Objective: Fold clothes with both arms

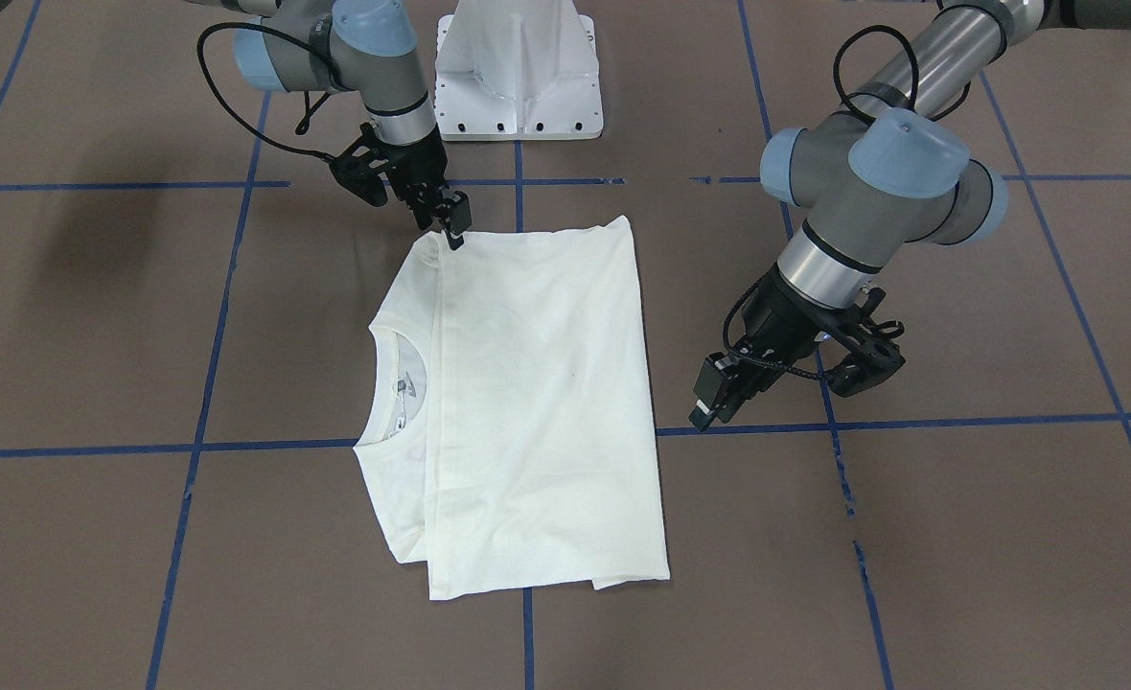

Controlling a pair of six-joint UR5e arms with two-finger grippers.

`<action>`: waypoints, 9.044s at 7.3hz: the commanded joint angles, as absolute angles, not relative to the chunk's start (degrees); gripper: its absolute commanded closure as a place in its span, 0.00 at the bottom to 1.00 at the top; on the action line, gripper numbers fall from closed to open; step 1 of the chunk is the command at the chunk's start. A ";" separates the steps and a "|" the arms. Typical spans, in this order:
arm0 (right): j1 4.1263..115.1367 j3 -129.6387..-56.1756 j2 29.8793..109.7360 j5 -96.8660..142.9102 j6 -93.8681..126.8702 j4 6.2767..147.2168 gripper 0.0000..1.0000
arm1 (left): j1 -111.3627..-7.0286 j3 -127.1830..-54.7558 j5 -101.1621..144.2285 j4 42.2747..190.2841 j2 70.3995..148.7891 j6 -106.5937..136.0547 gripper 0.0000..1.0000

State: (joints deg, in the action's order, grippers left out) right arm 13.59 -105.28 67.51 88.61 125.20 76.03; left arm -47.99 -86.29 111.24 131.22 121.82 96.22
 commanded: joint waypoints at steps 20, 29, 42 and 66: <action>14.77 -114.70 70.58 91.23 124.89 76.29 1.00 | -12.92 -107.31 89.38 121.82 104.77 122.17 1.00; 26.38 -121.35 69.41 97.59 120.36 78.03 1.00 | -25.01 -116.01 90.87 106.30 116.21 110.87 1.00; 38.85 -77.97 47.55 101.78 105.91 71.03 1.00 | -37.61 -85.15 91.05 129.95 125.25 97.05 0.64; 39.90 -77.61 46.49 101.78 105.64 70.84 1.00 | -31.47 -79.01 125.33 161.45 115.84 78.05 1.00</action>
State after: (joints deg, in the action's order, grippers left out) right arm 39.84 -77.87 46.52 101.77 105.67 70.84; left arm -31.66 -78.88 125.07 161.38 115.92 78.02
